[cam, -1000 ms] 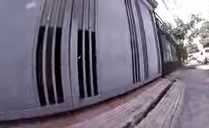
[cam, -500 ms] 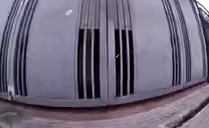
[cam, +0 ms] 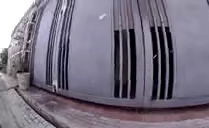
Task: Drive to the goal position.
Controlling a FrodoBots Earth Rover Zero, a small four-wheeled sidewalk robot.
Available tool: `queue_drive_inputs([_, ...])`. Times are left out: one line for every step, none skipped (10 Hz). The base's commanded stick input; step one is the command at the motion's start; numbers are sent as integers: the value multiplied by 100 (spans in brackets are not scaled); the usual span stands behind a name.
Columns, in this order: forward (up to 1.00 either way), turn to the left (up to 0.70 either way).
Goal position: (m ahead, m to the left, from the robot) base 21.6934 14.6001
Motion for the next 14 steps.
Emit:
queue_drive_inputs([0,45])
queue_drive_inputs([0,45])
queue_drive_inputs([0,45])
queue_drive_inputs([0,45])
queue_drive_inputs([0,45])
queue_drive_inputs([0,45])
queue_drive_inputs([0,45])
queue_drive_inputs([0,45])
queue_drive_inputs([0,45])
queue_drive_inputs([0,45])
queue_drive_inputs([0,21])
queue_drive_inputs([0,0])
queue_drive_inputs([0,0])
queue_drive_inputs([0,0])
